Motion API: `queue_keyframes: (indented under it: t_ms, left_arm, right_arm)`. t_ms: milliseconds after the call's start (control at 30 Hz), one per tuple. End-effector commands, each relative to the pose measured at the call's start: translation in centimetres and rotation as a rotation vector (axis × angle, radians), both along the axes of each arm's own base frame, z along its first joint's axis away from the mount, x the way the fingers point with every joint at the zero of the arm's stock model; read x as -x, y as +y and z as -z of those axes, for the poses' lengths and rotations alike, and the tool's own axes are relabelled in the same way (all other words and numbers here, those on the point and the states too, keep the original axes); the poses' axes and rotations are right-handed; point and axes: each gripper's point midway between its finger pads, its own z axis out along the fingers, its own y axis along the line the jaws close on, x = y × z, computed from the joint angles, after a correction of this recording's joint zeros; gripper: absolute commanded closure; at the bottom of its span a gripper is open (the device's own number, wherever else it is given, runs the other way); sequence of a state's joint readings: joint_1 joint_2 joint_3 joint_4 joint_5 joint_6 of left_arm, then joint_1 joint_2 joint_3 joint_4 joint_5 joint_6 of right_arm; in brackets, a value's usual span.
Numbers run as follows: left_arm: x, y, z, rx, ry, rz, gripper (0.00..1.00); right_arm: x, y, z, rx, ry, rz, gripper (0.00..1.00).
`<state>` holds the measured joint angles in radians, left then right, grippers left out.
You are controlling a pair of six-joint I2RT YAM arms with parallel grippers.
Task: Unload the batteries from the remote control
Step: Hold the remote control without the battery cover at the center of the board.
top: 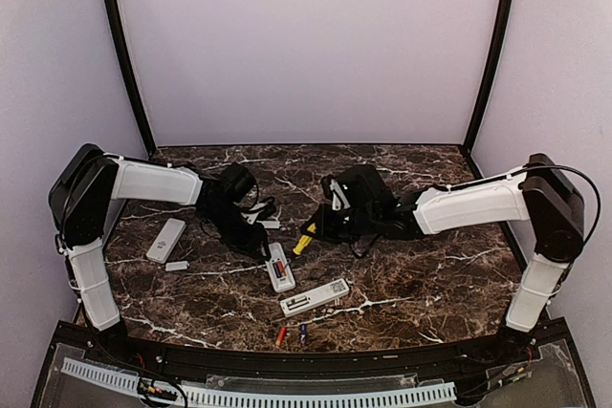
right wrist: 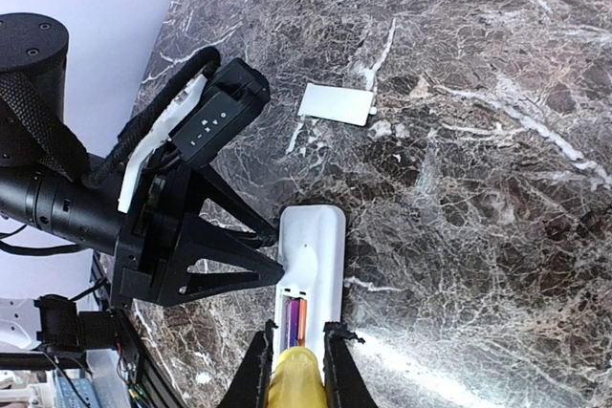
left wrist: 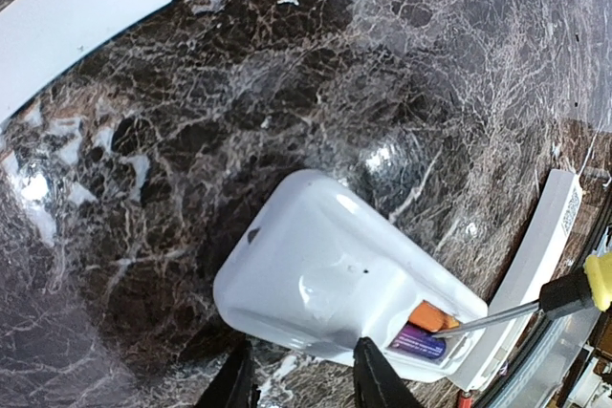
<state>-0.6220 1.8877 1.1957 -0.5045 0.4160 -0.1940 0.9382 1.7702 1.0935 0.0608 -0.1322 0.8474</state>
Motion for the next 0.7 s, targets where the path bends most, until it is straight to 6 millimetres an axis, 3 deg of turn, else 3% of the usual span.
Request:
queue_keyframes:
  t_ms: [0, 200, 333, 567, 633, 667]
  left_arm:
    - [0.5, -0.4, 0.3, 0.001, 0.025, 0.022, 0.66]
    - [0.2, -0.5, -0.4, 0.007, 0.005, 0.018, 0.66]
    - [-0.5, -0.4, -1.8, 0.020, -0.054, 0.004, 0.65]
    - [-2.9, -1.1, -6.6, 0.095, -0.228, -0.045, 0.43]
    - [-4.0, -1.7, -7.4, 0.104, -0.247, -0.054, 0.39]
    - [-4.3, -1.7, -6.8, 0.078, -0.239, -0.060, 0.38]
  right_arm:
    - [2.0, 1.6, 1.0, -0.129, 0.113, -0.052, 1.00]
    - [1.7, 1.3, -0.8, -0.180, 0.077, -0.050, 1.00]
    - [1.0, 0.6, -2.4, -0.182, 0.001, -0.034, 1.00]
    - [-0.2, -2.7, -5.6, -0.116, -0.144, 0.044, 1.00]
    - [-0.3, -4.0, -6.1, -0.074, -0.185, 0.069, 1.00]
    - [-0.4, -4.7, -6.4, -0.057, -0.203, 0.084, 1.00]
